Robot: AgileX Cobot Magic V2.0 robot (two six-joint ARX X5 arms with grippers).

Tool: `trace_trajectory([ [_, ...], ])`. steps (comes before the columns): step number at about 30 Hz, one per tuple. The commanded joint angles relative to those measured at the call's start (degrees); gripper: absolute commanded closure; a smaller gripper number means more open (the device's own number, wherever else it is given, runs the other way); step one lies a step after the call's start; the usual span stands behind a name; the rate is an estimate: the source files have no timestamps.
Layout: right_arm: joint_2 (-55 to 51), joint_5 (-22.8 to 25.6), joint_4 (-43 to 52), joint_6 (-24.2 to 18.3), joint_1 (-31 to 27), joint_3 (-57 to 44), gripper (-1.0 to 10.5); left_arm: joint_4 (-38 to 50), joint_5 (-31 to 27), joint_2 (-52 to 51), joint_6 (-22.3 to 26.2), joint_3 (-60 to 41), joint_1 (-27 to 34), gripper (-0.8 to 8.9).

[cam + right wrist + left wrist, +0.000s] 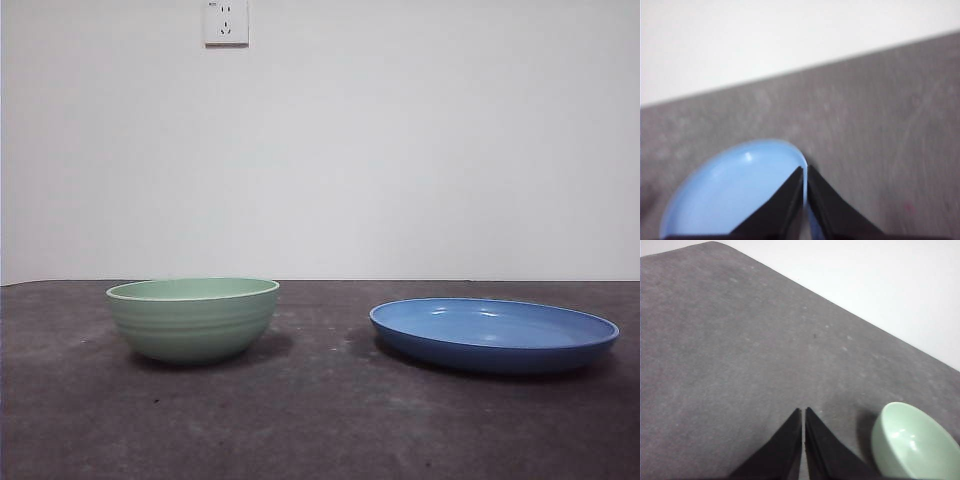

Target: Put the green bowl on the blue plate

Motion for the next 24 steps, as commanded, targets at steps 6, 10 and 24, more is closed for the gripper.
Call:
trace_trajectory([
  [6, 1.51, 0.44, -4.09, 1.14, -0.07, 10.97, 9.4, -4.07, 3.69, 4.44, 0.39, 11.67, 0.04, 8.02],
  [10, 5.9, 0.02, -10.03, -0.39, -0.04, 18.29, 9.4, -8.55, 6.4, 9.97, 3.89, 18.8, 0.04, 8.02],
  [24, 31.67, -14.16, -38.73, -14.75, 0.02, 43.78, 9.4, -27.26, 27.06, 34.42, 19.41, 38.27, -0.15, 8.03],
])
